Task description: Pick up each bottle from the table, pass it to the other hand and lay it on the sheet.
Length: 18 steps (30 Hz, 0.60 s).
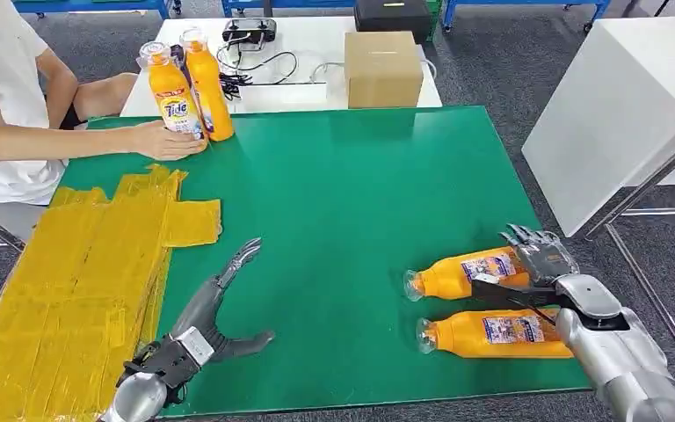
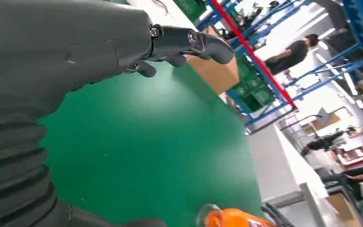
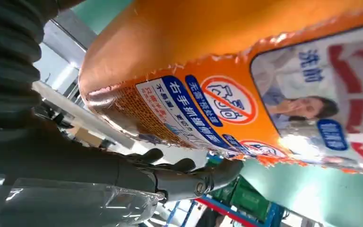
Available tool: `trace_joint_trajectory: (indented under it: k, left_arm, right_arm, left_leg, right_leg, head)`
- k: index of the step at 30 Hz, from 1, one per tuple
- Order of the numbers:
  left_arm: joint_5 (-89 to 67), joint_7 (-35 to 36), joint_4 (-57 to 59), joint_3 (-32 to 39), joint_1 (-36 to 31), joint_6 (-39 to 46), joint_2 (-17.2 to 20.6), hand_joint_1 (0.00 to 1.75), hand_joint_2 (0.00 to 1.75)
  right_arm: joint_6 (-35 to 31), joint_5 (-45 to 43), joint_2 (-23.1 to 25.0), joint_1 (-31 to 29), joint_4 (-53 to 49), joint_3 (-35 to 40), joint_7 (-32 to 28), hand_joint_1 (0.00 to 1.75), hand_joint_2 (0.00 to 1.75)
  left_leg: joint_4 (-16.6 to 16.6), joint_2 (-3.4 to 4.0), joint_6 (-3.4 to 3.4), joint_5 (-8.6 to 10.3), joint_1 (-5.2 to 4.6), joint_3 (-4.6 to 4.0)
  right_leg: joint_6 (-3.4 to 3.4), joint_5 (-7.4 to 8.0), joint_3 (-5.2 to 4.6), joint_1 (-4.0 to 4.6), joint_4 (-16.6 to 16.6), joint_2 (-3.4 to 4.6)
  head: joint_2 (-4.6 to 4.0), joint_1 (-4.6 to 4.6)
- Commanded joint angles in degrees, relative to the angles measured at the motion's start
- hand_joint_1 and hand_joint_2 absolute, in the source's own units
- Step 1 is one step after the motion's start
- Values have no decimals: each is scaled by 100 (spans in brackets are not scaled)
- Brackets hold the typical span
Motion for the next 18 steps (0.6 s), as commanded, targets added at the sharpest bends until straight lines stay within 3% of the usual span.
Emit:
trace_joint_trajectory:
  k: [1,18]
  left_arm:
    - [154,-76,448,-190,-287,-32,33,0,175]
    - [160,-110,370,-365,-324,-42,20,0,175]
  right_arm:
    - [35,-404,345,-351,1398,484,-514,175,175]
    - [-508,-609,438,-285,1163,518,-435,175,175]
  left_leg:
    - [-7,5,-3,2,8,18]
    - [-6,-5,5,11,6,19]
  right_leg:
    - [-1,10,18,8,-15,7]
    - [-4,19,20,6,-13,0]
  head:
    - [0,2]
    - [0,0]
